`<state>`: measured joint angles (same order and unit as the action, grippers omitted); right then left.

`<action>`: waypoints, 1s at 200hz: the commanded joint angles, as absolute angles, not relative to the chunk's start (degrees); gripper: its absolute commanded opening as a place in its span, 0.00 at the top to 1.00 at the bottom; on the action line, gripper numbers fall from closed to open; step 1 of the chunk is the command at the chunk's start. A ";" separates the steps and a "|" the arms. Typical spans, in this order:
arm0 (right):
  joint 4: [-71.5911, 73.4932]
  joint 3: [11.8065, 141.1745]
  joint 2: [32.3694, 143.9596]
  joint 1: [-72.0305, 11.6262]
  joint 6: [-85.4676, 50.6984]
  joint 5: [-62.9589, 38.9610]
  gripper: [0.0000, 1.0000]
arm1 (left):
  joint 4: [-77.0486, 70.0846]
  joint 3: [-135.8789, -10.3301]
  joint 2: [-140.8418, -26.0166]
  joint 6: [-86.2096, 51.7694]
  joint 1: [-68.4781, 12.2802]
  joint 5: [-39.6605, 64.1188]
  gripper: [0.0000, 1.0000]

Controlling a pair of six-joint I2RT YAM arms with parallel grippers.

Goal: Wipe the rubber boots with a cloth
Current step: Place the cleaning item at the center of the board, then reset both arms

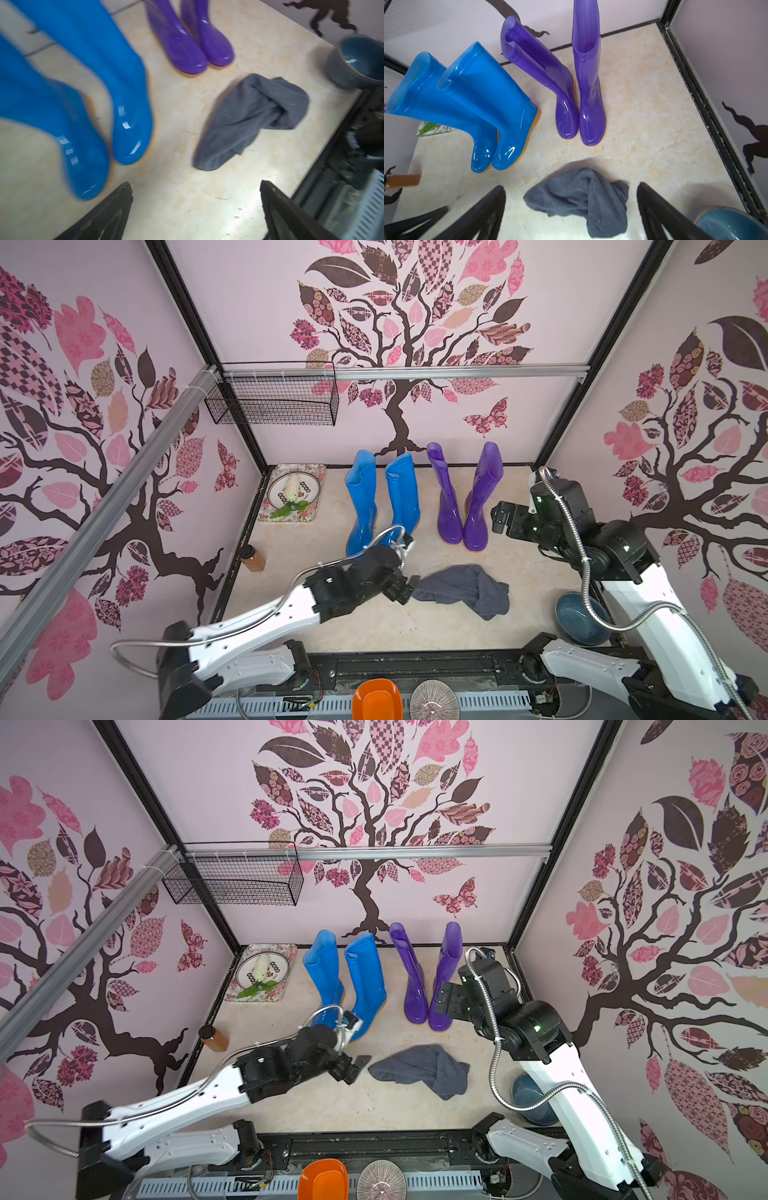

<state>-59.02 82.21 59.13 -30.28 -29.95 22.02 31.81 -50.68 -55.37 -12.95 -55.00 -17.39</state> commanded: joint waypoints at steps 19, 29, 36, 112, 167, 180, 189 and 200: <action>-15.99 50.10 46.56 -29.97 -18.09 39.62 0.00 | 26.46 -39.96 -43.57 -16.64 -33.79 -33.88 0.02; 7.51 36.86 42.23 -29.82 -6.60 41.01 0.00 | 21.04 -37.00 -43.65 -14.77 -30.61 -34.95 0.02; 23.94 28.07 41.27 -29.22 -0.30 43.30 0.00 | 19.66 -36.20 -44.74 -16.16 -28.14 -36.37 0.02; 45.92 20.01 75.80 -11.68 -7.22 35.69 0.00 | -16.94 -25.76 -67.62 -14.53 -7.47 -39.21 0.02; 60.11 19.16 87.20 -9.05 -3.62 29.74 0.00 | -46.13 -24.51 -87.82 -6.03 -0.73 -24.28 0.02; 56.74 20.13 86.80 -6.58 -5.30 24.60 0.00 | -42.53 -26.39 -88.71 -4.66 -0.81 -19.38 0.02; 55.48 21.30 87.57 -6.01 -5.38 23.48 0.00 | -48.32 -22.24 -88.70 -4.69 0.09 -14.31 0.02; 56.86 19.83 86.88 -5.70 -4.96 20.41 0.00 | -53.71 -21.15 -90.49 -4.22 -0.94 -17.89 0.02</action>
